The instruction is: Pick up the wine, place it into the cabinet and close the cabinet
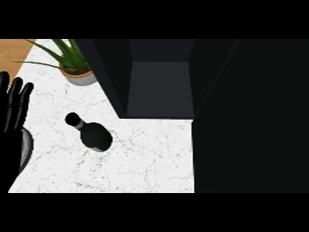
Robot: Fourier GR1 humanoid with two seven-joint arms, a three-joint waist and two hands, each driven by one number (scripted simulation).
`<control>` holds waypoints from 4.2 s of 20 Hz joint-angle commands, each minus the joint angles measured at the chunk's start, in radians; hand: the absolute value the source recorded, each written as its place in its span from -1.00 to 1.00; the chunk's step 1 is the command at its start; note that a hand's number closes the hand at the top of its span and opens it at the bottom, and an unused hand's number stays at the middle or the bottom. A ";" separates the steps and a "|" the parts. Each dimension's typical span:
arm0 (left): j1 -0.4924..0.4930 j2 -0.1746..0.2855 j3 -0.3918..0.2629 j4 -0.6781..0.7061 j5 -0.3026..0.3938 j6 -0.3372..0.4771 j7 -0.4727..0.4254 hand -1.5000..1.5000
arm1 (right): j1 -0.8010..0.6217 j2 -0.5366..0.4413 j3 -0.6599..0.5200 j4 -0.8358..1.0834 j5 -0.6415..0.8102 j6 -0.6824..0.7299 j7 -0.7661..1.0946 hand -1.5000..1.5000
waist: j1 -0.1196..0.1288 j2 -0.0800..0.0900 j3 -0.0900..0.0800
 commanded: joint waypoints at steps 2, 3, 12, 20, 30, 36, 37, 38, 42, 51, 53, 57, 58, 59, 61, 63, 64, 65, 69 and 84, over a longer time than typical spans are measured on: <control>0.006 0.043 -0.043 0.042 0.131 -0.173 -0.077 -1.00 | -0.002 -0.003 0.033 -0.080 0.008 0.002 0.068 -1.00 | -0.013 0.004 0.018; 0.014 0.074 -0.078 0.005 0.196 -0.254 -0.049 -1.00 | 0.026 -0.013 0.003 -0.019 -0.012 0.028 -0.014 -1.00 | -0.013 0.005 0.019; 0.135 0.177 -0.240 -0.002 0.636 -0.538 0.126 -1.00 | 0.140 -0.064 0.109 -0.165 -0.172 0.169 0.152 -1.00 | -0.015 0.004 0.021; 0.191 0.251 -0.163 -0.150 0.819 -0.522 0.242 -1.00 | 0.069 -0.082 0.064 -0.320 -0.221 0.121 0.373 -1.00 | -0.002 0.006 0.020; 0.232 0.301 -0.040 -0.258 0.980 -0.462 0.339 -1.00 | 0.147 -0.049 0.123 -0.443 -0.187 0.116 0.418 -1.00 | -0.006 0.004 0.020; 0.163 0.291 -0.001 -0.228 0.974 -0.388 0.374 -1.00 | 0.008 -0.097 0.048 -0.498 -0.253 0.077 0.582 -1.00 | -0.008 0.004 0.020; 0.157 0.324 0.061 -0.260 1.032 -0.359 0.408 -1.00 | 0.051 -0.064 0.059 -0.443 -0.230 0.088 0.500 -1.00 | -0.006 0.004 0.021; 0.224 0.306 0.071 -0.275 1.029 -0.412 0.391 -1.00 | 0.088 -0.054 0.076 -0.450 -0.201 0.092 0.481 -1.00 | -0.004 0.004 0.021; 0.189 0.342 0.128 -0.299 1.098 -0.337 0.447 -1.00 | 0.085 -0.083 0.057 -0.473 -0.228 0.097 0.520 -1.00 | -0.005 0.003 0.021; 0.027 0.316 0.221 0.040 1.025 -0.501 0.392 -1.00 | 0.052 -0.065 0.075 -0.490 -0.202 0.077 0.535 -1.00 | -0.015 0.006 0.020; -0.002 0.308 0.197 0.003 1.029 -0.422 0.435 -1.00 | 0.073 -0.035 0.111 -0.469 -0.157 0.069 0.501 -1.00 | -0.012 0.005 0.021; -0.004 0.350 0.259 0.111 1.070 -0.512 0.443 -1.00 | 0.009 -0.066 0.087 -0.555 -0.196 0.037 0.636 -1.00 | -0.013 0.005 0.020; -0.021 0.349 0.234 0.089 1.044 -0.468 0.479 -1.00 | -0.009 -0.065 0.041 -0.456 -0.223 0.070 0.558 -1.00 | -0.009 0.006 0.021; -0.018 0.319 0.227 0.113 1.016 -0.483 0.460 -1.00 | 0.109 -0.047 0.102 -0.504 -0.169 0.096 0.510 -1.00 | -0.013 0.005 0.021; 0.000 0.326 0.230 0.174 1.020 -0.556 0.457 -1.00 | 0.040 -0.063 0.078 -0.538 -0.209 0.065 0.596 -1.00 | -0.012 0.005 0.020; -0.075 0.287 0.152 0.188 0.925 -0.485 0.474 -1.00 | -0.048 -0.040 0.100 -0.481 -0.154 0.022 0.621 -1.00 | -0.013 0.006 0.020; -0.027 0.302 0.207 0.177 0.982 -0.528 0.472 -1.00 | 0.057 -0.045 0.104 -0.517 -0.191 0.077 0.564 -1.00 | -0.011 0.005 0.021; -0.057 0.296 0.189 0.234 0.957 -0.537 0.469 -1.00 | -0.012 -0.094 -0.002 -0.517 -0.258 0.075 0.629 -1.00 | -0.014 0.006 0.021; -0.039 0.253 0.166 0.310 0.876 -0.657 0.423 -1.00 | -0.030 -0.041 0.070 -0.478 -0.197 0.061 0.603 -1.00 | -0.011 0.006 0.020; -0.222 0.147 0.236 0.765 0.485 -0.799 0.115 -1.00 | -0.027 -0.037 0.053 -0.543 -0.214 0.063 0.665 -1.00 | -0.028 0.008 0.020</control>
